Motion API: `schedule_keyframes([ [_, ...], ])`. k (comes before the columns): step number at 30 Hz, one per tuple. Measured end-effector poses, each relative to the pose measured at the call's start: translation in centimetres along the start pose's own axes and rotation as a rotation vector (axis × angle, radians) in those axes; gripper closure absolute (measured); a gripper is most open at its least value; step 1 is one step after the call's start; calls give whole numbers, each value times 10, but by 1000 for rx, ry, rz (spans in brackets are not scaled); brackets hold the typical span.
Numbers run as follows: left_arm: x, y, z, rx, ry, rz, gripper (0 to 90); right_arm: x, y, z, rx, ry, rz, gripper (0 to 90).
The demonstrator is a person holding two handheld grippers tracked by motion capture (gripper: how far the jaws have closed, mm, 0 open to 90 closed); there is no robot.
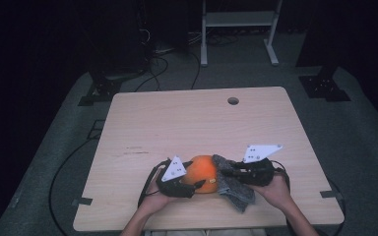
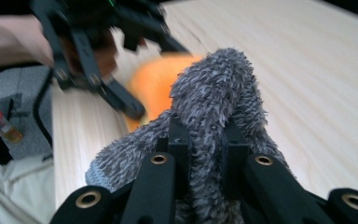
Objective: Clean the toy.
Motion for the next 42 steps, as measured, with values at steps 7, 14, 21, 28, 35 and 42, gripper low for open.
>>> schedule_keyframes([
  [7,4,2,3,5,2,12,280,-4,-10,13,-35,38,3,782],
  [14,1,0,2,18,-3,-11,263,-2,-1,1,-22,5,-1,780],
  [21,4,2,2,49,1,3,260,1,-14,17,-35,64,61,780],
  [28,3,10,-10,280,-31,27,85,-5,-3,12,-8,39,7,778],
  [35,6,14,1,268,-2,-20,214,-8,4,12,-1,31,-2,774],
  [42,7,15,3,272,-11,-5,218,-2,-3,16,-56,19,9,774],
])
Point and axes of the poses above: each handheld gripper's, and its own axes: x roughly backward along the jaws, z roughly out of its underside, y roughly to its left, the point moved 5 cm from there along -x, roughly forward along the jaws, and after that the axes turned 14 degrees about -y, right-handed, at the moved point
